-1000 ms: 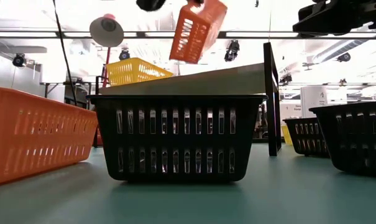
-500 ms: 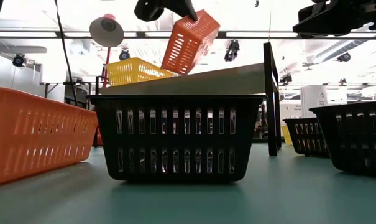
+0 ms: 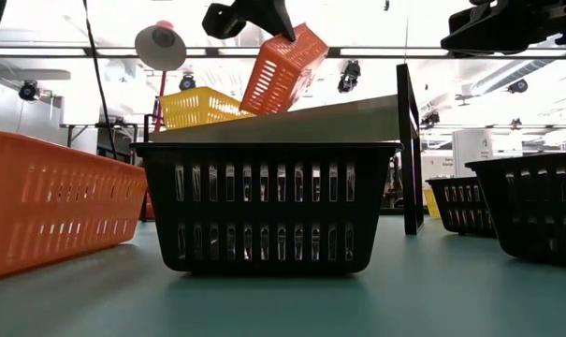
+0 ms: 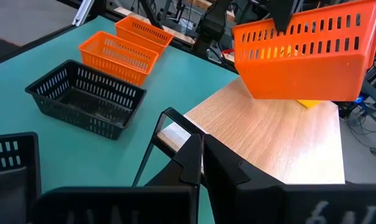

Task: Stack baskets on shelf by color
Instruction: Put the top orange bin on the shelf

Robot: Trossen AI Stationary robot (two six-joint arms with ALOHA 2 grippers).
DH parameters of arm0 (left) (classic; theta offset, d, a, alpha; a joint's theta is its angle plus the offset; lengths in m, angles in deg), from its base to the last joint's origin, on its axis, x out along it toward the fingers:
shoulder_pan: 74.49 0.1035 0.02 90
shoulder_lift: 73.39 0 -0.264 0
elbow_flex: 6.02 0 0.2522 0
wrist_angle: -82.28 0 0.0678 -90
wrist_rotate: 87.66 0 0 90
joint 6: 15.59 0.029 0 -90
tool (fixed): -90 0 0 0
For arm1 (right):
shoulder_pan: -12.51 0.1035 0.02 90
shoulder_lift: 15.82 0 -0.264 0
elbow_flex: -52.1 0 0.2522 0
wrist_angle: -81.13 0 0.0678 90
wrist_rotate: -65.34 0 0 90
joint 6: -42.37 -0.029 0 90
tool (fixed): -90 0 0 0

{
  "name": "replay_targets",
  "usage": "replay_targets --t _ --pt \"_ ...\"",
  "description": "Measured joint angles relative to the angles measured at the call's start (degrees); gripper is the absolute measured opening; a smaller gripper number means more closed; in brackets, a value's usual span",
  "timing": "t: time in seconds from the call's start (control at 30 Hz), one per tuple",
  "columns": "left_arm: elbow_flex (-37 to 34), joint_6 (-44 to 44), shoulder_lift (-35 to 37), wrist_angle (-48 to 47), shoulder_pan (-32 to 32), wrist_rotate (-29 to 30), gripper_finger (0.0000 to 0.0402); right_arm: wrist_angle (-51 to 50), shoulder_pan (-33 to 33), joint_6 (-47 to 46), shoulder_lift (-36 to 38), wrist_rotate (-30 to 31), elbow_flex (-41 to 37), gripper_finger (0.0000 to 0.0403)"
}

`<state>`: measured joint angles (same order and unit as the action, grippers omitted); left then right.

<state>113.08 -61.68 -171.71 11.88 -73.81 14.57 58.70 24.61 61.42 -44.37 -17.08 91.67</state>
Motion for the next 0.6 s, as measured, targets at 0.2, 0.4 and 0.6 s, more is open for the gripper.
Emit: replay_targets --t 0.2,0.4,0.6 --pt "-0.5 -0.1 0.0 0.0 0.1 0.0 0.0002 0.0 0.0 0.0 0.0 0.0 0.0 0.0009" --pt "-0.5 -0.1 0.0 0.0 0.1 0.0 0.0031 0.0 0.0 0.0 0.0 0.0 0.0 0.0009" --pt "-0.5 -0.1 0.0 0.0 0.1 0.0 0.0069 0.0 0.0 0.0 0.0 0.0 0.0 0.0009"
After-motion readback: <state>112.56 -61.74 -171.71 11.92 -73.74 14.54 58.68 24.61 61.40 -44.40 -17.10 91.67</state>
